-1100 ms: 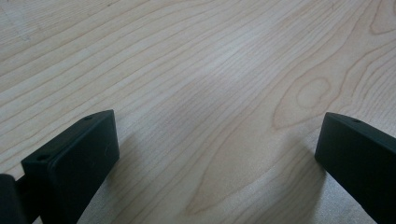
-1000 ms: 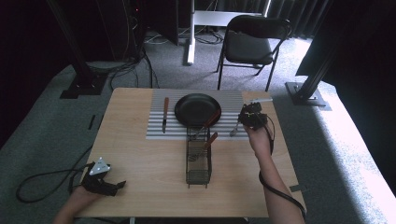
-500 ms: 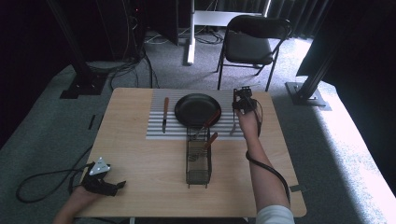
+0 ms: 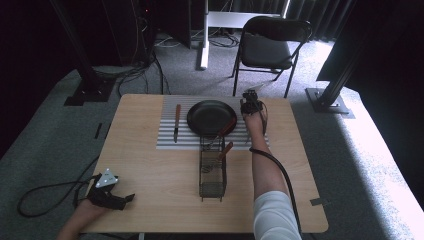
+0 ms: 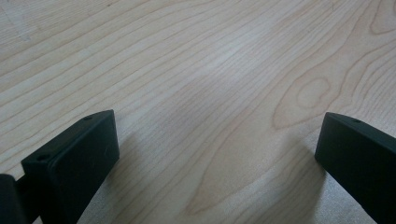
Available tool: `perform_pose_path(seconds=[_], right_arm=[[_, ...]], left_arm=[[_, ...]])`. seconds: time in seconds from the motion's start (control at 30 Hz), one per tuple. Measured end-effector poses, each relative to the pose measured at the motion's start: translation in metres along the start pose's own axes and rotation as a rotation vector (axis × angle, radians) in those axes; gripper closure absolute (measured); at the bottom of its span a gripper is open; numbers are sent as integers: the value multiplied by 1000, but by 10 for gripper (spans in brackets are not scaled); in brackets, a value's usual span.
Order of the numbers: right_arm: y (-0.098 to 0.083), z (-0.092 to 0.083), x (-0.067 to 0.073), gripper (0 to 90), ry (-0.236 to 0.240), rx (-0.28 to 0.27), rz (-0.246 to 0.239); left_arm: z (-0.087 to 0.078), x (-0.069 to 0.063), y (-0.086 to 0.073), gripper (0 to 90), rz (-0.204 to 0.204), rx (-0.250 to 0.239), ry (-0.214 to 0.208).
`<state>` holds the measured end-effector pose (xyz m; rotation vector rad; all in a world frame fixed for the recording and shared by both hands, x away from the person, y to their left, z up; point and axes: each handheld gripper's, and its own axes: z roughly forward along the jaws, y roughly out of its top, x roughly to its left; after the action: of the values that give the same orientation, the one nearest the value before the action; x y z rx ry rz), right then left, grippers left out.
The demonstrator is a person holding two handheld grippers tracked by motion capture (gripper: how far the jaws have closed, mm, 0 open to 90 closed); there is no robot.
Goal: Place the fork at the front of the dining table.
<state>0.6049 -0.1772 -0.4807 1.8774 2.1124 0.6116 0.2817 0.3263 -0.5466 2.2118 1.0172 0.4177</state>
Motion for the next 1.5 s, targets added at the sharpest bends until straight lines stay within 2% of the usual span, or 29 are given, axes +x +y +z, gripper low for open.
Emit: perform_pose_path(seconds=[0.03, 0.2, 0.27, 0.33, 0.4, 0.43, 0.47, 0.53, 0.57, 0.6, 0.67, 0.7, 0.73, 0.8, 0.87, 1.0, 1.13, 1.27, 1.37, 1.5], right_arm=[[0, 0, 0, 807, 0, 0, 0], [-5, 23, 2, 801, 12, 40, 13], [-7, 24, 0, 792, 20, 27, 27], [-6, 24, -2, 705, 16, 39, 20], [-7, 17, -5, 678, 12, 33, 24], [-8, 6, -10, 647, 17, 4, 30], [-8, 6, -10, 647, 17, 4, 30], [-9, -5, -13, 591, 33, -3, 36], [-14, -17, -16, 531, 51, -11, 16], [-14, -17, -16, 531, 51, -11, 16], [-20, -24, -18, 505, 65, -10, 10], [-28, -30, -19, 484, 81, -6, -1], [-28, -30, -19, 484, 81, -6, -1], [-38, -34, -20, 481, 79, -2, -14], [-50, -35, -24, 483, 89, -3, -7], [-73, -36, -29, 518, 105, 5, -8], [-93, -38, -33, 509, 146, -6, 2], [-111, -36, -33, 489, 159, 0, -3], [-119, -33, -31, 484, 163, 14, -20], [-126, -30, -27, 484, 179, 6, -25]], left_arm=[[0, 0, 0, 0, 0, 0, 0], [0, 0, 0, 0, 0, 0, 0], [0, 0, 0, 0, 0, 0, 0], [0, 0, 0, 0, 0, 0, 0], [0, 0, 0, 0, 0, 0, 0], [0, 0, 0, 0, 0, 0, 0], [0, 0, 0, 0, 0, 0, 0], [0, 0, 0, 0, 0, 0, 0], [0, 0, 0, 0, 0, 0, 0], [0, 0, 0, 0, 0, 0, 0], [0, 0, 0, 0, -2, 1, 4], [0, 0, 0, 0, -2, 2, 4], [0, 0, 0, 0, -4, 1, 4], [0, 0, 0, 0, -5, 1, 5], [0, -1, 0, 0, -7, 1, 8], [0, -1, 0, 0, -7, 1, 8], [0, -1, 0, 0, -7, 1, 8], [0, -1, 0, 0, -7, 1, 8], [0, -1, 1, 0, -9, 1, 10], [0, -1, 1, 0, -9, 1, 10]])
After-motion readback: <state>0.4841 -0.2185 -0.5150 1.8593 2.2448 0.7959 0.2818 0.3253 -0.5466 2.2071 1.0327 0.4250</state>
